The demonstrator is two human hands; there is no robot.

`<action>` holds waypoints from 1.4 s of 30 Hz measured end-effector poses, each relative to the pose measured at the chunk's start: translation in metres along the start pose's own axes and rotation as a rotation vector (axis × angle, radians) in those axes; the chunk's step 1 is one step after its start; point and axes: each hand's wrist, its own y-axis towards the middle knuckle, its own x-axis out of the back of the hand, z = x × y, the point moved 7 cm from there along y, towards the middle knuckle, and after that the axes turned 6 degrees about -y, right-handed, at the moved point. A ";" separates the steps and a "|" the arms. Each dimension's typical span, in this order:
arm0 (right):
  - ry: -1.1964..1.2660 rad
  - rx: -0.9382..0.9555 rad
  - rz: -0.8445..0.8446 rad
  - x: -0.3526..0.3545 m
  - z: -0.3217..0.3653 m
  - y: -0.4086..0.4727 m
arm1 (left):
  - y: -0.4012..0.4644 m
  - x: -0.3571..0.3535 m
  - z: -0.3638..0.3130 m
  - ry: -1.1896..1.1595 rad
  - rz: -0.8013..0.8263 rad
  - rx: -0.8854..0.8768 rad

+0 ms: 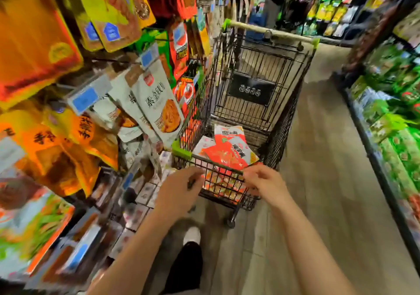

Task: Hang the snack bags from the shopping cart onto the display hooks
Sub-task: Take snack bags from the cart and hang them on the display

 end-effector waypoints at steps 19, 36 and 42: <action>0.035 -0.614 -0.062 -0.019 -0.102 0.218 | 0.228 -0.125 0.110 0.449 0.444 -0.006; 0.183 -0.962 -0.008 -0.056 -0.239 0.343 | 0.358 -0.243 0.167 0.097 0.529 0.385; 0.148 -0.959 -0.228 -0.051 -0.300 0.377 | 0.397 -0.331 0.253 0.183 0.503 0.495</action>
